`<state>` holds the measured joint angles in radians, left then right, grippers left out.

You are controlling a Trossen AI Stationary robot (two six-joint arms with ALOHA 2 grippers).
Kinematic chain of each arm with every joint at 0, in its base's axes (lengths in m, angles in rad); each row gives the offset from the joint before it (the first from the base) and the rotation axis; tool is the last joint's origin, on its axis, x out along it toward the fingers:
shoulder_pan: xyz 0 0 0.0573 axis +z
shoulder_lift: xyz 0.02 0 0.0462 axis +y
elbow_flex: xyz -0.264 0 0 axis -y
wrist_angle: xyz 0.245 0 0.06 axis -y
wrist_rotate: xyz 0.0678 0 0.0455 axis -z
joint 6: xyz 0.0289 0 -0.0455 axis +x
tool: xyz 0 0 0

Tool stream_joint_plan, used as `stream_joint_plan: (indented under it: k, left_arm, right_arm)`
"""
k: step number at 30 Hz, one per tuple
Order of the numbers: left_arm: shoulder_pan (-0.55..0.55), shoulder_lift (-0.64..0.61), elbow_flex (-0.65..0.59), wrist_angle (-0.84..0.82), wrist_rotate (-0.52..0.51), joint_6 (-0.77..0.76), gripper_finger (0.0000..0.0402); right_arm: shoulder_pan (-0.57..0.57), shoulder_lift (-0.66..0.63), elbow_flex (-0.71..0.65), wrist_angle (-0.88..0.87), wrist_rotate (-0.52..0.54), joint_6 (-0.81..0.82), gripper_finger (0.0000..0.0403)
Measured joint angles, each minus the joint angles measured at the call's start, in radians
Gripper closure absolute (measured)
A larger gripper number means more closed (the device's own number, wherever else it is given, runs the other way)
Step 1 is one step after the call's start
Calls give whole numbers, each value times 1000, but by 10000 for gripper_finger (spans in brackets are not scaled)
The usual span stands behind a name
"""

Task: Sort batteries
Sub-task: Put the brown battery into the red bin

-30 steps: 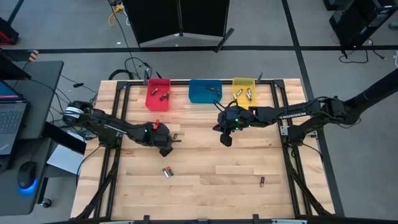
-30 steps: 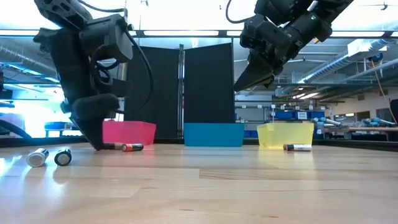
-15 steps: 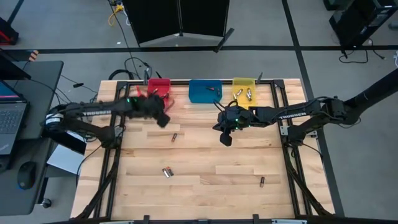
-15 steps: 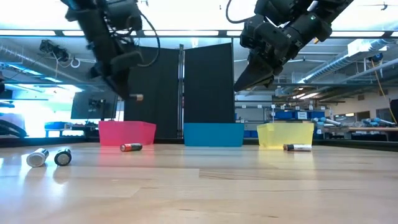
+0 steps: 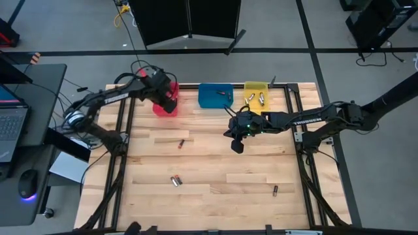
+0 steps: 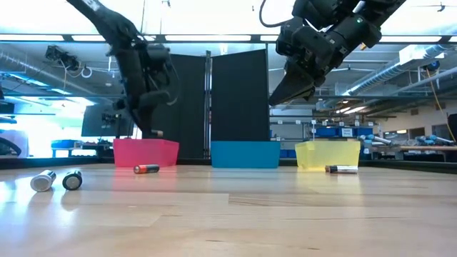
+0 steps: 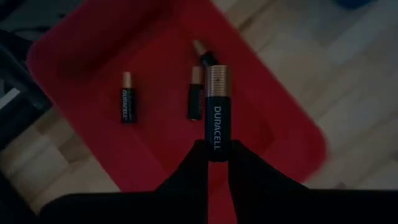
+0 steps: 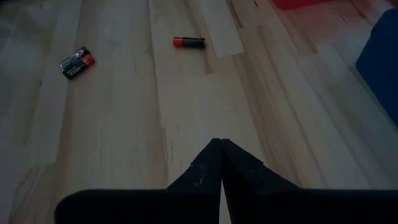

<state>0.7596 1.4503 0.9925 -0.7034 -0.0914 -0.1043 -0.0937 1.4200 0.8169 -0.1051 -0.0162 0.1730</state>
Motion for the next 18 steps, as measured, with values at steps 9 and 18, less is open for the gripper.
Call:
stream_joint_plan:
  k: [9, 18]
  left_arm:
    - [67, 155, 2, 96, 23, 48, 363]
    - [88, 238, 4, 157, 41, 49, 363]
  right_arm:
    - [0, 0, 0, 0, 0, -16, 391]
    - [0, 0, 0, 0, 0, -18, 393]
